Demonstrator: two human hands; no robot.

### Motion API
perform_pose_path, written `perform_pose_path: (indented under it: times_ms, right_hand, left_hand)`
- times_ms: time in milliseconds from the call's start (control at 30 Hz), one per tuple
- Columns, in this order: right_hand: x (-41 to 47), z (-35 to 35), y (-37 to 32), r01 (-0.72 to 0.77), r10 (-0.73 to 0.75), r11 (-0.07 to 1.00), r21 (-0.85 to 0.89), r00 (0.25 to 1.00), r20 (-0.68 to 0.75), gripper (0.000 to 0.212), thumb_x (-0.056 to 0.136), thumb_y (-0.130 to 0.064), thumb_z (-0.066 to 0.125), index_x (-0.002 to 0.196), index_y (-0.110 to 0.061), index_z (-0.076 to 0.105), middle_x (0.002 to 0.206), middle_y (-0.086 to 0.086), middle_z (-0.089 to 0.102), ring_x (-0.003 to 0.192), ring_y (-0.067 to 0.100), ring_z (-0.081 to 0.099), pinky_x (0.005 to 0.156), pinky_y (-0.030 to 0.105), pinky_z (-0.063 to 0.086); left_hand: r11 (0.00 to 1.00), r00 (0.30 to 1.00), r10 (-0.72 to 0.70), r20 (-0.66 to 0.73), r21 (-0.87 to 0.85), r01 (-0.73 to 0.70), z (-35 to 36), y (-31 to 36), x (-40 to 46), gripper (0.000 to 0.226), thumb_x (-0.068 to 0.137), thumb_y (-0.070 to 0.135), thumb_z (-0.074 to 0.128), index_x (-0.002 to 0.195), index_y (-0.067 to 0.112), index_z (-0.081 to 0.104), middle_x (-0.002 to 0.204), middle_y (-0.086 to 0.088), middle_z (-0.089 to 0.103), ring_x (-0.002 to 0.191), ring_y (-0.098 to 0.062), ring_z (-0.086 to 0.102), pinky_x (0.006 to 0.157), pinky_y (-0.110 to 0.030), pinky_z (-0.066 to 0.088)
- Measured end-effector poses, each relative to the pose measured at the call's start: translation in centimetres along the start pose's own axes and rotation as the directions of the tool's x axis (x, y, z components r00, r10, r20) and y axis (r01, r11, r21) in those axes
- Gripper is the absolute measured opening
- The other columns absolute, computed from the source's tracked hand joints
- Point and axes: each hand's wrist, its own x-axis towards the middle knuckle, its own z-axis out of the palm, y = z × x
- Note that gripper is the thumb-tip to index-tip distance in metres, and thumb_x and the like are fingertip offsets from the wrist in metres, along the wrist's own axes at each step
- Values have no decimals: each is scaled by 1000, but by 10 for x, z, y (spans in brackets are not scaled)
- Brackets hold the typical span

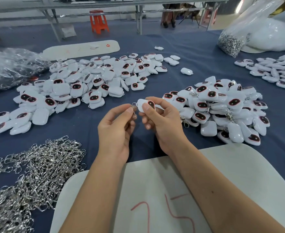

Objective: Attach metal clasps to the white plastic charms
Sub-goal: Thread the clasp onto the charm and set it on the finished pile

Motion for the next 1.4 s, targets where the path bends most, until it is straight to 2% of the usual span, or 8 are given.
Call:
perform_pose_path:
  times_ms: [233, 467, 667, 867, 933, 1100, 1200, 1400]
  right_hand:
    - [-2, 2, -1, -18, 18, 1000, -6, 997, 74, 34, 95, -1, 72, 128, -1, 62, 79, 9, 71, 61, 14, 63, 54, 22, 50]
    - [-4, 3, -2, -41, 43, 999, -16, 992, 117, 37, 95, 5, 69, 130, -5, 63, 82, 5, 73, 63, 14, 64, 60, 23, 52]
    - [-5, 4, 0, 0, 3, 999, -52, 998, 67, 32, 91, 6, 74, 120, -4, 65, 88, 9, 73, 65, 16, 67, 55, 23, 52]
    - [-5, 5, 3, 38, -34, 991, -130, 999, 37, 28, 91, 3, 75, 116, 0, 62, 81, 6, 74, 59, 16, 64, 52, 24, 52]
    - [-5, 5, 4, 50, -46, 990, -130, 999, 27, 27, 92, 3, 75, 116, -1, 63, 79, 5, 74, 58, 15, 64, 52, 25, 52]
    - [-3, 4, 2, 43, -40, 998, -52, 998, 52, 29, 96, 1, 70, 124, -3, 63, 77, 4, 71, 61, 15, 64, 52, 24, 52]
    - [-3, 3, 0, 18, -17, 1000, -16, 997, 78, 28, 98, -1, 68, 126, -5, 63, 82, 7, 71, 64, 17, 64, 53, 25, 51]
    - [-2, 2, -1, -25, 23, 999, 29, 996, 89, 30, 100, -1, 66, 129, -2, 61, 82, 8, 71, 62, 17, 63, 51, 25, 50]
  left_hand:
    - [999, 999, -45, 22, -26, 46, -2, 3, 1, 14, 94, 2, 67, 92, 14, 74, 84, -5, 74, 73, -13, 67, 66, -20, 55]
    - [954, 976, 214, -45, 226, -198, -7, -2, 8, 22, 91, 0, 71, 85, 20, 79, 75, -9, 73, 70, -15, 66, 69, -24, 54]
    - [539, 832, 517, 202, 678, -500, -20, 3, 12, 21, 88, 7, 75, 89, 28, 78, 78, 12, 74, 71, -5, 67, 69, -17, 52]
    - [49, 678, 523, 516, 777, -628, -21, 7, 13, 19, 85, 1, 72, 93, 17, 78, 83, 3, 70, 73, -16, 63, 72, -40, 53]
    - [146, 723, 532, 442, 793, -592, -20, 5, 9, 17, 86, 3, 73, 92, 19, 78, 81, 7, 72, 73, -12, 66, 73, -35, 55]
    - [896, 989, 147, -24, 426, -123, -13, 4, 10, 16, 94, 2, 65, 94, 12, 78, 77, 1, 76, 62, -11, 66, 63, -21, 55]
    - [950, 1000, -20, 5, 312, 17, -12, 8, 9, 22, 98, 3, 57, 92, 9, 77, 76, -6, 74, 64, -15, 62, 60, -22, 52]
    - [901, 987, 83, 134, 413, -132, -11, 5, 6, 20, 97, 8, 65, 92, 21, 78, 96, -5, 79, 98, -30, 73, 81, -35, 57]
